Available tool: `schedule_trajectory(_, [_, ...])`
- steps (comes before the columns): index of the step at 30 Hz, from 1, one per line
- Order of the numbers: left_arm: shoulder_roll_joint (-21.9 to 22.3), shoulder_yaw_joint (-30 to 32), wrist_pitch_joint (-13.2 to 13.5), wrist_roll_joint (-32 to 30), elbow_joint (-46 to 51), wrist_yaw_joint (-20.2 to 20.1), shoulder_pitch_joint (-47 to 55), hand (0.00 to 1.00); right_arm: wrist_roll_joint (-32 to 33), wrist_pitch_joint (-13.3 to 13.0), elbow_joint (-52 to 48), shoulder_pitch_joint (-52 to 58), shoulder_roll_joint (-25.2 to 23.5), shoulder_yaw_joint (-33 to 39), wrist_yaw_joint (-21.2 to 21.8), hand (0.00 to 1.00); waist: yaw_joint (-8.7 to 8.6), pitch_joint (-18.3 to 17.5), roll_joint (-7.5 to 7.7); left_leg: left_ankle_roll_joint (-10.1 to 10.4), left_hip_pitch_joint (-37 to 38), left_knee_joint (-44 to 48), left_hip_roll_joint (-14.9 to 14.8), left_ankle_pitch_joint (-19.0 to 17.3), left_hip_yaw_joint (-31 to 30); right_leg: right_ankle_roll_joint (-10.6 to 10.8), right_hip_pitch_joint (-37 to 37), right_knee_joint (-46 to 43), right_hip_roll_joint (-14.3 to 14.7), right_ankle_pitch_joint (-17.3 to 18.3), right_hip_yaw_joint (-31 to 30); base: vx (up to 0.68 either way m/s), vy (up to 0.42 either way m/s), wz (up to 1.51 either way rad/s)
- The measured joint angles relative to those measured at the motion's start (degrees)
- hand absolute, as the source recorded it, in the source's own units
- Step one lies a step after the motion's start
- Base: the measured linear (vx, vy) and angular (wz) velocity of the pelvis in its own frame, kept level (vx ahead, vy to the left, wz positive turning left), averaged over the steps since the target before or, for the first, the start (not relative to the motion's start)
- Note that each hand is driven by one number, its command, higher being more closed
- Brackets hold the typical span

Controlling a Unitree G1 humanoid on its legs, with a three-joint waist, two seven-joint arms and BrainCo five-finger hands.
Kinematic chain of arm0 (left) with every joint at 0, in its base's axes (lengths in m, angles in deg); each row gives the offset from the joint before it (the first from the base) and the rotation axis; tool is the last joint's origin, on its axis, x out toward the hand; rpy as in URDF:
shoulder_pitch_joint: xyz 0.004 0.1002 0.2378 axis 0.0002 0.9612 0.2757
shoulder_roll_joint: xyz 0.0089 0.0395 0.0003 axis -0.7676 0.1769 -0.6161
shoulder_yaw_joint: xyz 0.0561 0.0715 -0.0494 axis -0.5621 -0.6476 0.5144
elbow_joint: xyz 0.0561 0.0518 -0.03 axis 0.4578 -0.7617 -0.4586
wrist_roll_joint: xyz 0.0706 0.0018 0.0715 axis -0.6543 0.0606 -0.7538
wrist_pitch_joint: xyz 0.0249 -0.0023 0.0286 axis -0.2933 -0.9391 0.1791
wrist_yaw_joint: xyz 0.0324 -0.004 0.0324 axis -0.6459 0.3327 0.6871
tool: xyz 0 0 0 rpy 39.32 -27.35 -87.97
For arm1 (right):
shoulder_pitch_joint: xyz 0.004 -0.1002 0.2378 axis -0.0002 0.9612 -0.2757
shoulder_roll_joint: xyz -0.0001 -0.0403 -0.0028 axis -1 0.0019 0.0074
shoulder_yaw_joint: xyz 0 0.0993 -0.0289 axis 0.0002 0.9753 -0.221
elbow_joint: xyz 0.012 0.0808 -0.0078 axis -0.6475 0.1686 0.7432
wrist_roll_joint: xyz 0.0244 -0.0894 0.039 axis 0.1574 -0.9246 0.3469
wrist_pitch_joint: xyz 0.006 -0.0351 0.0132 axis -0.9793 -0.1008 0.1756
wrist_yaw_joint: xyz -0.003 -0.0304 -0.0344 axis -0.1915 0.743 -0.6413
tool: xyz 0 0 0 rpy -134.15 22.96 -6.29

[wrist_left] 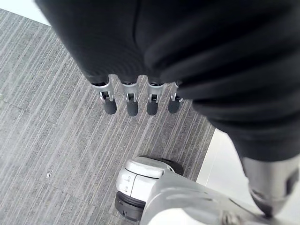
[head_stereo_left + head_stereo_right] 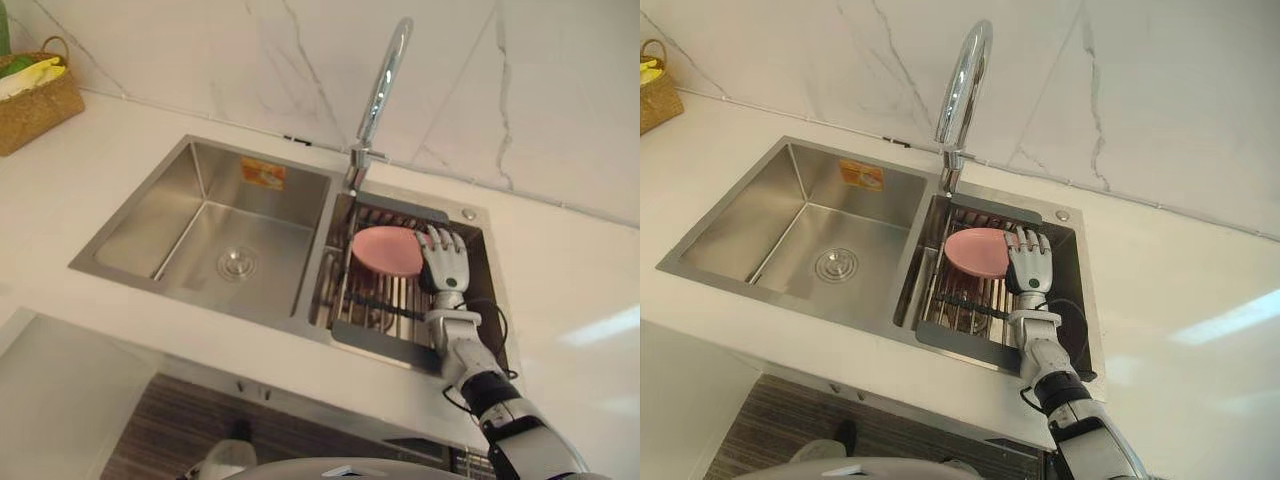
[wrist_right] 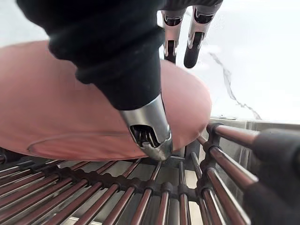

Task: Walk over to the sink, pick up the cup, carry it to the dishwasher, place the cup inside the dishwasher, then close the dishwasher door

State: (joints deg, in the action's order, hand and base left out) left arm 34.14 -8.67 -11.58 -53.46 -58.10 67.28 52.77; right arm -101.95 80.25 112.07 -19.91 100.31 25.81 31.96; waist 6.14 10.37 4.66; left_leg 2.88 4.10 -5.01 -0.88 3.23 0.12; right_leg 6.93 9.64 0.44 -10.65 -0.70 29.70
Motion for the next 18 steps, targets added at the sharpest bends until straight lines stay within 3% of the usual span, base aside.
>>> schedule_trajectory(18, [0.3,-0.9,0.9,-0.1,0.0,0.1,0.0,0.0,2.5,0.7,0.7,-1.8,0.2,-0.1,-2.1,1.0,0.19,1.7,-0.64,0.2,-1.2,0.0,-0.5,0.7,-0.9,-0.3,-0.8,-0.3,0.6,0.2,0.9,-0.01,-0.001,0.02])
